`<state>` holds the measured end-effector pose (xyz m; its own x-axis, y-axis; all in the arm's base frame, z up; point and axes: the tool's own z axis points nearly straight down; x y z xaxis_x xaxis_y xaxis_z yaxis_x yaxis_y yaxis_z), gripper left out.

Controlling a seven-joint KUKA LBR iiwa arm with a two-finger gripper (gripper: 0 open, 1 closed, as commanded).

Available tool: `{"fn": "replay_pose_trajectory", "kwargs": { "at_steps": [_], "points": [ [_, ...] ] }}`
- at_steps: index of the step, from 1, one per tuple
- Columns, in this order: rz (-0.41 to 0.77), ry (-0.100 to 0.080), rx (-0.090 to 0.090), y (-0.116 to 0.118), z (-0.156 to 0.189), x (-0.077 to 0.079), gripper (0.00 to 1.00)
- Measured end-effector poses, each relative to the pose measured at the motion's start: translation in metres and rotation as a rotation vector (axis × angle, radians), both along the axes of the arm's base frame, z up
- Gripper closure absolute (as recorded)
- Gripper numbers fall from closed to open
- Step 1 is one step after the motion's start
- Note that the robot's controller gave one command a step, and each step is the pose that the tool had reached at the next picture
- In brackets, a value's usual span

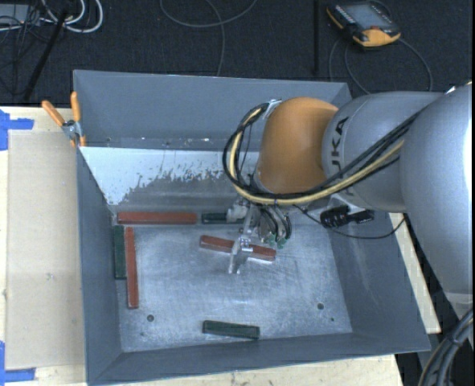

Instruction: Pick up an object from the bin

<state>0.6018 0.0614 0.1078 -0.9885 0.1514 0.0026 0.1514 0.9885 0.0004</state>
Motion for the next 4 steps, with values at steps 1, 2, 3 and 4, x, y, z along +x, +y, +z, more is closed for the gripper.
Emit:
{"fn": "replay_pose_trajectory", "kwargs": {
  "at_steps": [1, 2, 3, 4],
  "points": [
    [-0.006, -0.004, 0.0, -0.003, 0.012, 0.001, 0.0],
    [-0.048, -0.002, -0.001, 0.005, -0.033, -0.007, 0.0],
    [-0.049, -0.024, 0.002, 0.006, -0.03, -0.002, 1.0],
    [-0.049, -0.024, 0.002, 0.006, -0.03, -0.002, 1.0]
  ]
}}
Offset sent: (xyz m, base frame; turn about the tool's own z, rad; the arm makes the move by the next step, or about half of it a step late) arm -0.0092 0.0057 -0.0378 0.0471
